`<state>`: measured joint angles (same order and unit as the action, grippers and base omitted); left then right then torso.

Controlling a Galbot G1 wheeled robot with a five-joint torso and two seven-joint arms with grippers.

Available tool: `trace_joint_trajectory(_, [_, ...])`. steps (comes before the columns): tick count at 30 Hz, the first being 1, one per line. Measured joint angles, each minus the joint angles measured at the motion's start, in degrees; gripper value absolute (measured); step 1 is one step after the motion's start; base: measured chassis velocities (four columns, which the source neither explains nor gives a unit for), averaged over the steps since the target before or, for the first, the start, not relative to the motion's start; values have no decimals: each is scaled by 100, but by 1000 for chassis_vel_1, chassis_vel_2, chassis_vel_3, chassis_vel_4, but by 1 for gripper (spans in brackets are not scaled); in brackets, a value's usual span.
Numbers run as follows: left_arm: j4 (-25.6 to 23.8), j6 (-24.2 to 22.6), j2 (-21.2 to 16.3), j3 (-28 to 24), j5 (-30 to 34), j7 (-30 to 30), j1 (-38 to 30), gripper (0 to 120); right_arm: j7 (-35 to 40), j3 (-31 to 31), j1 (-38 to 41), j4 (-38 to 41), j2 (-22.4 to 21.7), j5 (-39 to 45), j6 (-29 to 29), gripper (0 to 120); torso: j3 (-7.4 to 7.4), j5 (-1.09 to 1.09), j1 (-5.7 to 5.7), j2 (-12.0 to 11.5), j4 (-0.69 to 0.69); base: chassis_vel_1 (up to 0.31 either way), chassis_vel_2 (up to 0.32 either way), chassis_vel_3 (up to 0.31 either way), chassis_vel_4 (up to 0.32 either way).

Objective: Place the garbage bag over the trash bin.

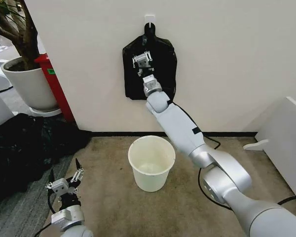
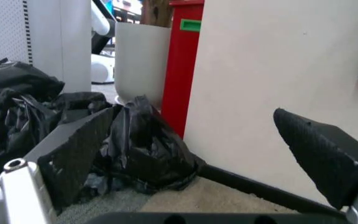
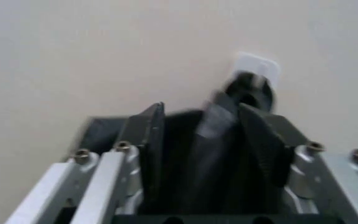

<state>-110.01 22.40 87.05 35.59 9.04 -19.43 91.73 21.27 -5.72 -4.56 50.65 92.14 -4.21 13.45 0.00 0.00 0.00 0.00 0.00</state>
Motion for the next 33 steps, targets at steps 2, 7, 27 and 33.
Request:
trace_joint_trajectory(2, [-7,0,0,0,1,0,9,100,152,11,57,-73,0,-57,-136,53,0,0,0,0,0,0,0,0,0])
trace_joint_trajectory(7, [-26,0,11,1,1,0,19,100,360,122,246,-361,0,-366,-318,71,0,0,0,0,0,0,0,0,0])
trace_joint_trajectory(27, [-34,11,87,-5,-38,0,12,100,64,136,504,-665,0,-470,-210,73,0,0,0,0,0,0,0,0,0])
trace_joint_trajectory(33, [-40,22,96,1,-50,0,27,100,15,143,544,-727,0,-475,-201,49,0,0,0,0,0,0,0,0,0])
